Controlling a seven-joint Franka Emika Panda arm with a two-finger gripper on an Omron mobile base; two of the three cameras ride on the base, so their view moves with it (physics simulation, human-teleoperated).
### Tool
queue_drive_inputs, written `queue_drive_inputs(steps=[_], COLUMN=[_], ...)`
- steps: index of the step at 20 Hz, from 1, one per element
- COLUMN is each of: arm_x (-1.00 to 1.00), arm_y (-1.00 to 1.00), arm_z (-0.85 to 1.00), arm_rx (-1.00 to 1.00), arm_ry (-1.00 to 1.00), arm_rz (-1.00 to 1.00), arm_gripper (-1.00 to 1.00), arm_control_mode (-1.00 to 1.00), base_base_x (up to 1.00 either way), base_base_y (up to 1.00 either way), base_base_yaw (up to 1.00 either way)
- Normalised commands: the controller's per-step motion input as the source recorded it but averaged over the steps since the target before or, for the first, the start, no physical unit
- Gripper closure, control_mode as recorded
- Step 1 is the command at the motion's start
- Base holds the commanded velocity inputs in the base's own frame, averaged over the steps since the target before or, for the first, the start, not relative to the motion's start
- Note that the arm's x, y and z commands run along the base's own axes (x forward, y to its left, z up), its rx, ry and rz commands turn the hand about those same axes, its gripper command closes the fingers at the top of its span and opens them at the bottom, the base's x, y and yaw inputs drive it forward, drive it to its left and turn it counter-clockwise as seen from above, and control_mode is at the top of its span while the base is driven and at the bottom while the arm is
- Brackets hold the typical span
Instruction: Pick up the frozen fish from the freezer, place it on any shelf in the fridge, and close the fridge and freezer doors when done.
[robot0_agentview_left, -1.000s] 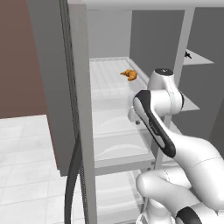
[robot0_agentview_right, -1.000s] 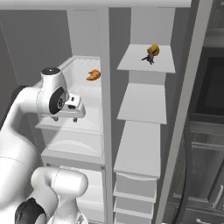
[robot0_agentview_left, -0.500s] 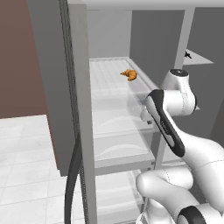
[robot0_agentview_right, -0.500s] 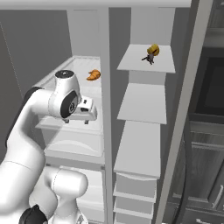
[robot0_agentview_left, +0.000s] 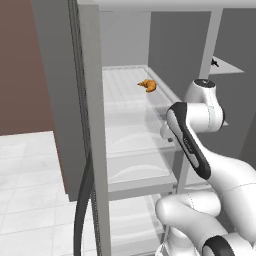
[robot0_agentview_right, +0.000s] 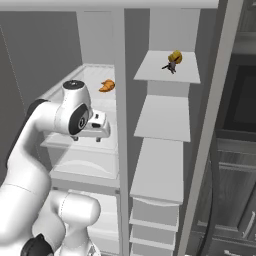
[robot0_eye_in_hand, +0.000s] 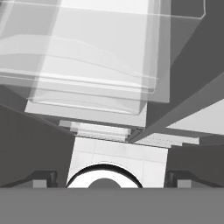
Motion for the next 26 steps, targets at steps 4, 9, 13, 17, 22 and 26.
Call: queue_drive_inputs(steps=[4, 9, 13, 17, 22, 26], arm_x=[-0.12, -0.07, 0.0, 0.0, -0.01, 0.0], arm_y=[0.68, 0.74, 0.01, -0.02, -0.37, -0.08], arm_z=[0.0, 0.0, 0.0, 0.0, 0.0, 0.0], arm_rx=[-0.03, -0.05, 0.0, 0.0, 0.0, 0.0], arm_ry=[0.0, 0.0, 0.0, 0.0, 0.0, 0.0], arm_rz=[0.04, 0.09, 0.01, 0.0, 0.0, 0.0], arm_gripper=[-1.0, -1.0, -1.0, -1.0, -1.0, -1.0], arm_control_mode=[-1.0, -1.0, -1.0, -1.0, -1.0, 1.0], base_base_x=[0.0, 0.0, 0.0, 0.0, 0.0, 0.0], base_base_y=[0.0, 0.0, 0.0, 0.0, 0.0, -0.29], base_base_yaw=[0.0, 0.0, 0.0, 0.0, 0.0, 0.0])
